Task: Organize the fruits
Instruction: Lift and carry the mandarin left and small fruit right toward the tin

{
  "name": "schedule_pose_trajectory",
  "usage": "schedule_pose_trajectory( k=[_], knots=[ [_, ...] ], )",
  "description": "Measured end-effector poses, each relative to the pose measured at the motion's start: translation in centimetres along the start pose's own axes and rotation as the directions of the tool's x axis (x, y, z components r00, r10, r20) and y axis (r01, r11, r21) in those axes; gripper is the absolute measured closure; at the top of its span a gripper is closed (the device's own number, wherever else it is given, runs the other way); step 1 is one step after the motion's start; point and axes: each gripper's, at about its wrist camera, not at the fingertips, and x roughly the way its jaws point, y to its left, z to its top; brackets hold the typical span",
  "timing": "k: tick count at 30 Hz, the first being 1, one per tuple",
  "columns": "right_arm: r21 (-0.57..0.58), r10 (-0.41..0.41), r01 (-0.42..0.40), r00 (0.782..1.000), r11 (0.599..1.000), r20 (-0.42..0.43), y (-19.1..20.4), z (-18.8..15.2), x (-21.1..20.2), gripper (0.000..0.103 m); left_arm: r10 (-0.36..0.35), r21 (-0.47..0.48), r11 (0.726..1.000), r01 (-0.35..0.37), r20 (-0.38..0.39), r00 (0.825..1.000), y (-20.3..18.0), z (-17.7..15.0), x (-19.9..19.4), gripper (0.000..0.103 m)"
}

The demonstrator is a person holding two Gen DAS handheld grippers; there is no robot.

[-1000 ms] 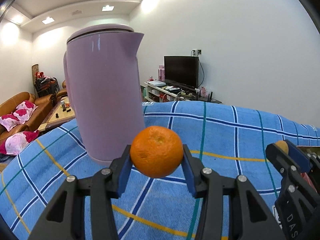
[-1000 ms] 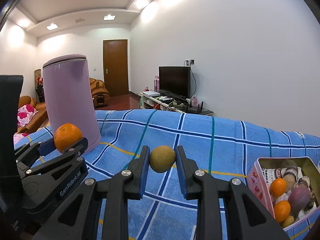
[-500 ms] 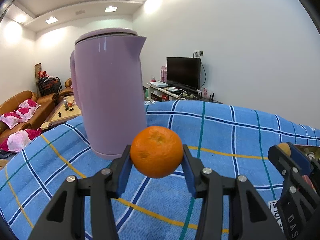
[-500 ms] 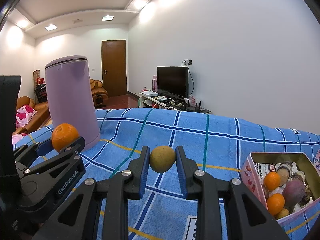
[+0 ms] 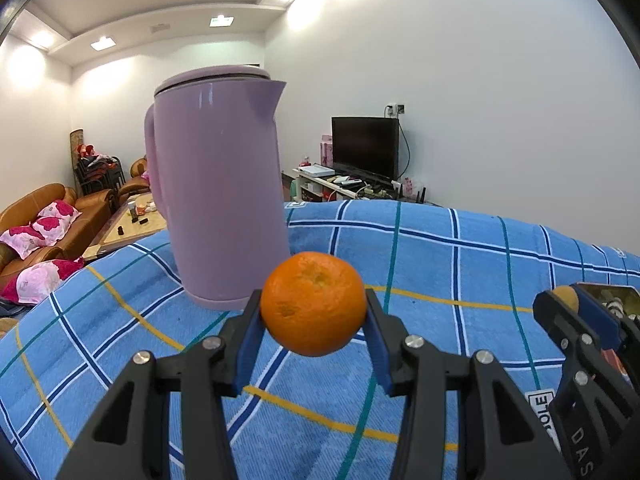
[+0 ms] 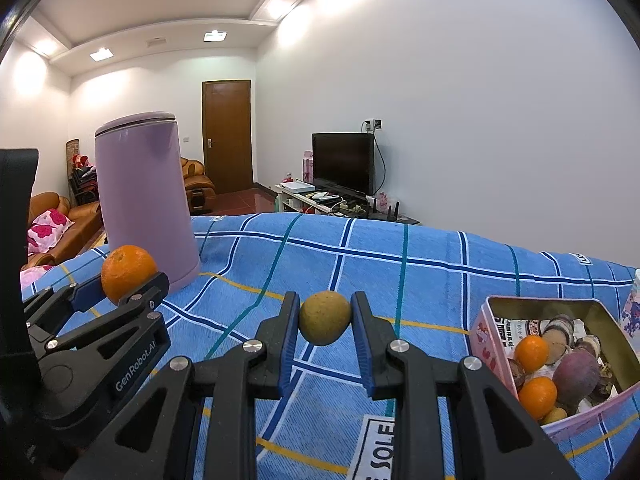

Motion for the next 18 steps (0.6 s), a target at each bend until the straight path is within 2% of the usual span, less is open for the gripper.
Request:
schedule_pose_trajectory(
  k=[18],
  knots=[
    [-0.008, -0.018, 0.018, 1.0, 1.0, -0.001, -2.1, -0.9, -2.4, 0.075, -0.023, 0.026, 0.999, 0.023, -0.005, 1.0, -1.6, -1.1, -2.1, 0.054]
  ],
)
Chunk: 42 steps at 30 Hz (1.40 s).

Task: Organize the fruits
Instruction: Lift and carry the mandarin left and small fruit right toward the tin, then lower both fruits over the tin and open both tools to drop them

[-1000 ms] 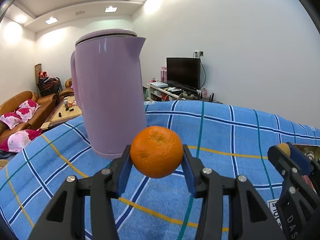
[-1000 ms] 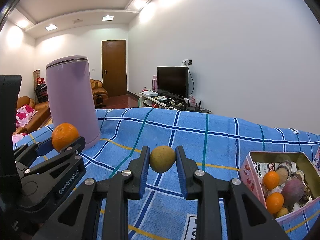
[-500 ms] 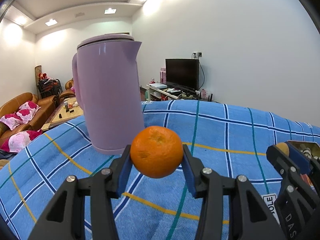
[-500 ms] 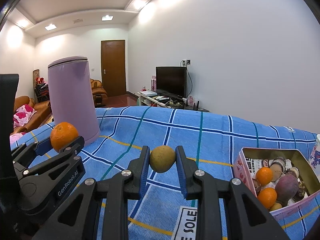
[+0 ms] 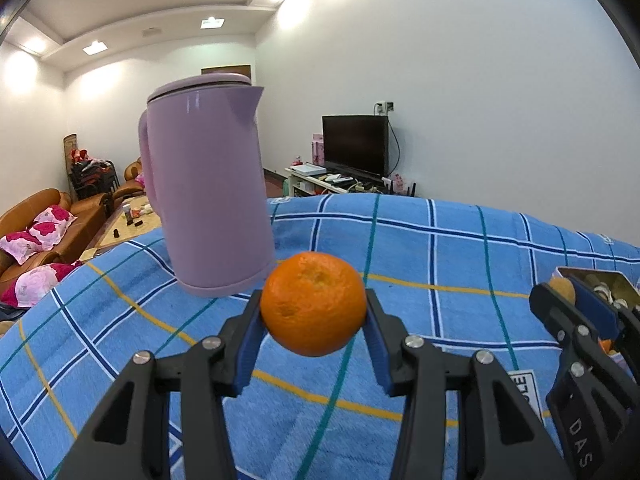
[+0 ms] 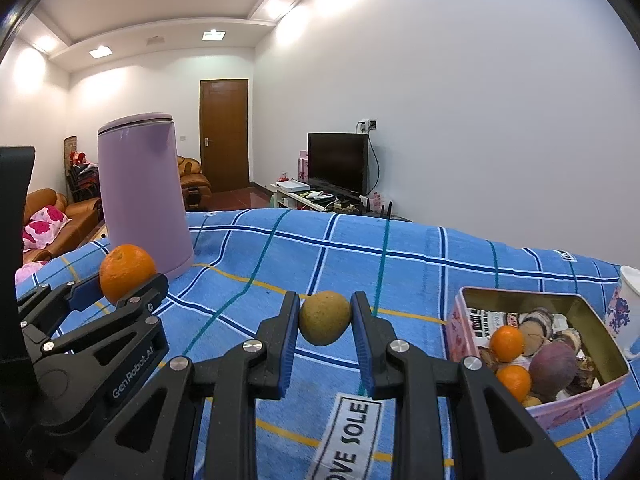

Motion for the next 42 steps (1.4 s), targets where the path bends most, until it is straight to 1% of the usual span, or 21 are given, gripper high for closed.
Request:
schedule_pose_trajectory(
  k=[4, 8, 13, 20, 24, 27, 32, 36, 39, 42],
  knots=[
    [0.003, -0.01, 0.01, 1.0, 1.0, -0.002, -0.6, -0.2, -0.6, 0.075, 0.001, 0.015, 1.0, -0.001, 0.002, 1.0, -0.7, -0.1, -0.5, 0.054],
    [0.003, -0.012, 0.012, 1.0, 1.0, -0.004, -1.1, -0.4, -1.2, 0.075, 0.002, 0.011, 1.0, -0.002, 0.002, 1.0, -1.1, -0.4, -1.1, 0.054],
    [0.007, -0.007, 0.007, 1.0, 1.0, -0.002, -1.9, -0.6, -2.2, 0.075, -0.012, 0.014, 1.0, 0.012, -0.002, 1.0, -1.8, -0.6, -1.6, 0.054],
    [0.025, -0.007, 0.007, 1.0, 1.0, 0.005, -3.6, -0.9, -3.4, 0.075, -0.058, 0.017, 0.998, 0.059, -0.024, 0.998, -3.7, -1.1, -2.3, 0.054],
    [0.038, -0.015, 0.015, 1.0, 0.999, 0.015, -5.0, -0.9, -4.3, 0.075, -0.072, 0.022, 0.997, 0.073, -0.024, 0.997, -4.9, -1.3, -2.8, 0.054],
    [0.048, -0.025, 0.024, 0.999, 0.999, 0.021, -6.1, -0.9, -4.8, 0.075, -0.085, 0.016, 0.996, 0.085, -0.011, 0.996, -5.7, -1.3, -3.3, 0.054],
    [0.033, -0.06, 0.059, 0.997, 0.998, 0.038, -7.8, -0.9, -5.7, 0.075, -0.131, 0.034, 0.991, 0.132, -0.014, 0.991, -8.1, -1.1, -3.8, 0.054],
    [-0.017, -0.12, 0.122, 0.989, 0.992, 0.088, -9.1, -0.8, -6.9, 0.075, -0.17, 0.039, 0.985, 0.17, -0.004, 0.985, -10.1, -0.7, -4.2, 0.054],
    [-0.027, -0.153, 0.157, 0.983, 0.987, 0.103, -10.7, -0.9, -7.5, 0.075, -0.201, 0.054, 0.978, 0.201, -0.005, 0.98, -12.0, -0.4, -4.6, 0.054],
    [-0.018, -0.188, 0.191, 0.977, 0.982, 0.101, -12.7, -1.0, -7.7, 0.075, -0.231, 0.072, 0.97, 0.23, -0.001, 0.973, -14.2, -0.3, -5.0, 0.054]
  ],
)
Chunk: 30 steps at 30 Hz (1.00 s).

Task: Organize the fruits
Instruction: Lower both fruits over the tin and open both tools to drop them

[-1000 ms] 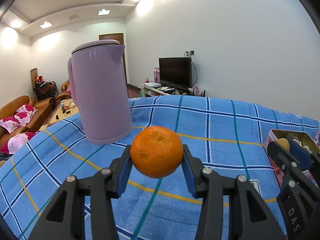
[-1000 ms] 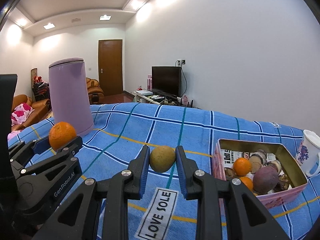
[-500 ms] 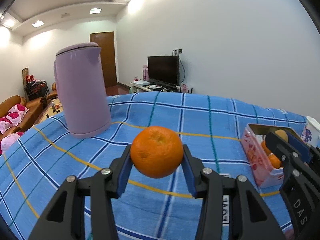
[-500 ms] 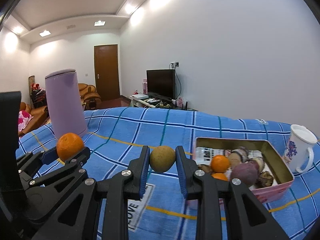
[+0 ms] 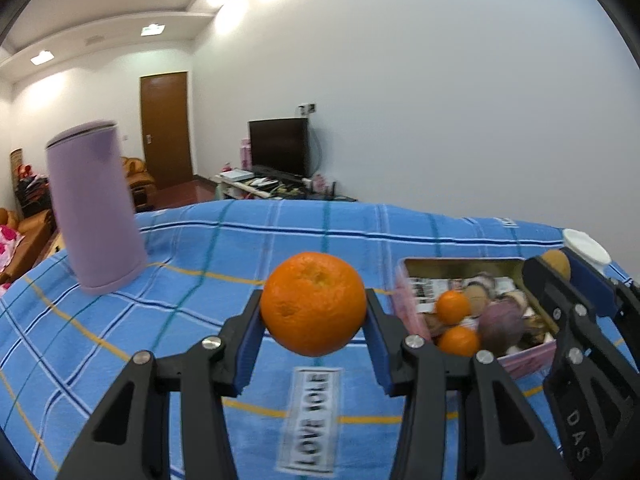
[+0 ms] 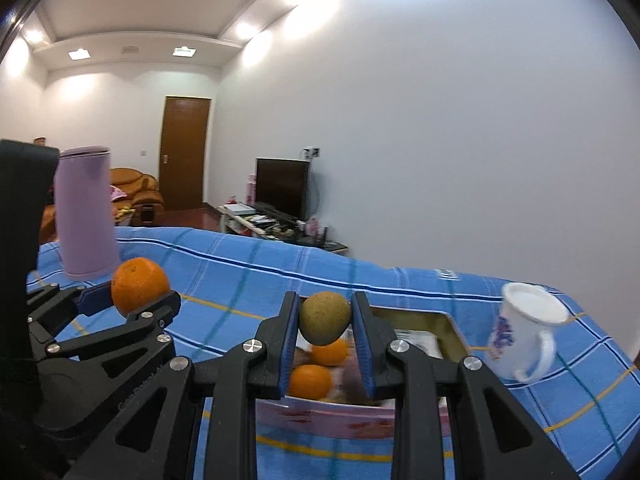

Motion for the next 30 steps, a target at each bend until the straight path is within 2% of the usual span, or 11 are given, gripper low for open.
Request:
schedule_pose_trajectory(
  k=[9, 19, 21, 25, 27, 30],
  knots=[
    [0.068, -0.083, 0.086, 0.996, 0.994, -0.045, -6.8, -0.4, 1.0, 0.075, -0.076, 0.042, 0.996, 0.077, -0.019, 0.997, -5.0, 0.4, 1.2, 0.054],
    [0.126, -0.112, 0.121, 0.991, 0.985, -0.071, -11.8, -0.7, 1.8, 0.075, -0.145, 0.063, 0.987, 0.147, -0.044, 0.989, -9.5, 1.7, 3.1, 0.054],
    [0.179, -0.079, 0.096, 0.992, 0.979, -0.1, -12.8, -0.8, 2.6, 0.075, -0.156, 0.073, 0.984, 0.16, -0.052, 0.986, -10.3, 1.6, 3.4, 0.054],
    [0.208, 0.003, 0.032, 0.986, 0.978, -0.167, -12.9, -1.1, 4.9, 0.075, -0.155, 0.084, 0.983, 0.163, -0.097, 0.983, -11.3, 1.1, 4.7, 0.054],
    [0.19, 0.033, 0.008, 0.977, 0.982, -0.212, -12.5, -1.3, 6.3, 0.075, -0.159, 0.09, 0.981, 0.17, -0.119, 0.98, -11.4, 0.9, 5.3, 0.054],
    [0.21, 0.107, -0.053, 0.96, 0.976, -0.257, -12.2, -1.9, 7.7, 0.075, -0.113, 0.126, 0.984, 0.129, -0.124, 0.986, -11.2, 0.6, 5.8, 0.054]
  ],
)
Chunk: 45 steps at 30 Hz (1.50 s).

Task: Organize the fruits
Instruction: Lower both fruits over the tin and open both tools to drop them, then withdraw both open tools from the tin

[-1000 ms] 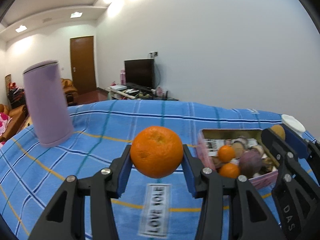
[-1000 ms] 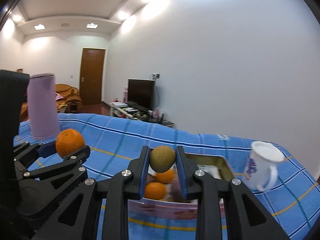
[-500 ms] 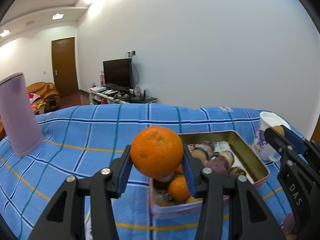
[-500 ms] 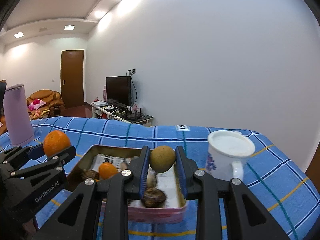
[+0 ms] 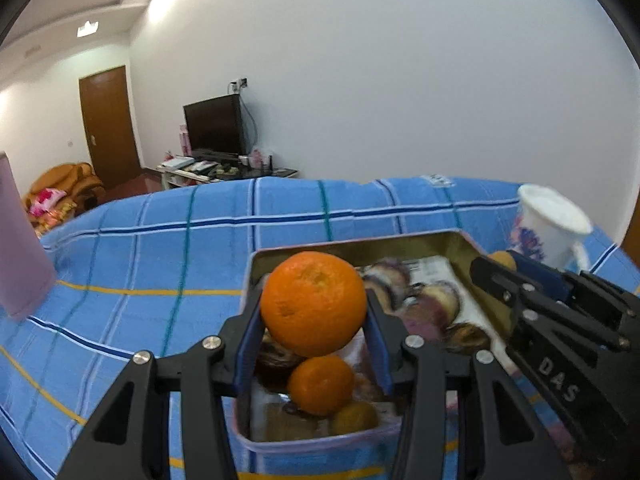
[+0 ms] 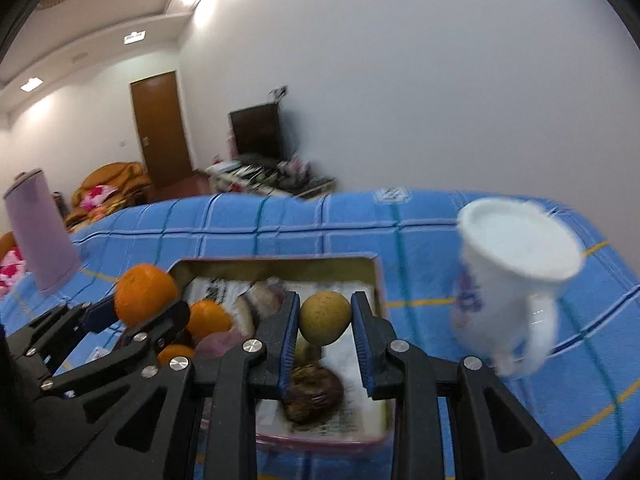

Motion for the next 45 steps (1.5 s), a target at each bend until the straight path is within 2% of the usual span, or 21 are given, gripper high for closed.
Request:
schedule_pose_trajectory(
  k=[8, 9, 12, 14, 16, 19, 20, 21, 22, 24, 26, 29, 34, 41, 45],
  knots=[
    [0.012, 0.096, -0.095, 0.994, 0.995, -0.043, 0.3, -0.4, 1.6, 0.074, -0.021, -0.042, 0.999, 0.018, -0.071, 0.997, 1.0, 0.2, 1.5, 0.054],
    [0.016, 0.106, -0.105, 0.993, 0.994, -0.048, 0.4, -0.4, 1.7, 0.073, -0.018, -0.044, 0.999, 0.014, -0.074, 0.997, 1.0, 0.2, 1.5, 0.053],
    [0.019, 0.106, -0.105, 0.993, 0.994, -0.058, 0.6, -0.5, 1.9, 0.061, -0.009, -0.052, 0.999, 0.006, -0.069, 0.998, 1.0, 0.1, 1.4, 0.052],
    [0.023, 0.097, -0.096, 0.994, 0.995, -0.045, 0.5, -0.5, 1.7, 0.06, 0.006, -0.048, 0.999, -0.008, -0.053, 0.999, 0.9, 0.2, 1.2, 0.046],
    [0.044, 0.085, -0.083, 0.996, 0.996, -0.03, 0.0, -0.5, 1.3, 0.06, 0.044, -0.045, 0.998, -0.045, -0.034, 0.998, 0.9, 0.3, 0.8, 0.028],
    [0.085, 0.092, -0.093, 0.996, 0.992, 0.008, -0.8, -0.5, 0.5, 0.06, 0.066, -0.048, 0.997, -0.065, 0.023, 0.998, 1.4, 0.1, -0.4, 0.011],
    [0.093, 0.091, -0.093, 0.995, 0.991, 0.027, -1.0, -0.4, 0.1, 0.057, 0.071, -0.039, 0.997, -0.069, 0.047, 0.996, 1.4, 0.0, -0.9, 0.005],
    [0.096, 0.089, -0.093, 0.995, 0.991, 0.053, -1.1, -0.4, -0.4, 0.046, 0.076, -0.029, 0.997, -0.074, 0.07, 0.995, 1.3, -0.1, -1.4, 0.0],
    [0.098, 0.077, -0.084, 0.994, 0.992, 0.08, -1.2, -0.3, -1.0, 0.032, 0.085, -0.017, 0.996, -0.083, 0.105, 0.991, 1.2, -0.2, -2.1, 0.0],
    [0.099, 0.03, -0.045, 0.989, 0.994, 0.147, -1.1, -0.3, -2.2, 0.026, 0.095, 0.007, 0.995, -0.096, 0.144, 0.985, 0.8, -0.4, -3.0, 0.0],
    [0.092, -0.009, -0.009, 0.979, 0.996, 0.202, -1.1, -0.2, -3.3, 0.026, 0.107, 0.023, 0.993, -0.112, 0.171, 0.979, 0.6, -0.6, -3.7, 0.0],
    [0.119, -0.064, 0.035, 0.967, 0.992, 0.248, -1.4, -0.6, -4.2, 0.022, 0.124, -0.005, 0.992, -0.125, 0.191, 0.974, 1.1, -0.8, -4.6, 0.0],
    [0.168, -0.093, 0.041, 0.944, 0.985, 0.316, -1.7, -1.4, -5.7, 0.022, 0.136, -0.073, 0.99, -0.124, 0.2, 0.97, 2.7, -1.4, -5.6, 0.0],
    [0.138, -0.153, 0.114, 0.935, 0.984, 0.321, -0.4, -2.4, -7.6, 0.021, 0.148, -0.083, 0.988, -0.132, 0.231, 0.962, 3.6, -2.5, -7.4, 0.0],
    [0.096, -0.187, 0.163, 0.917, 0.982, 0.353, 1.2, -3.0, -9.0, 0.021, 0.137, -0.082, 0.989, -0.121, 0.241, 0.961, 3.9, -3.2, -8.4, 0.0]
  ],
)
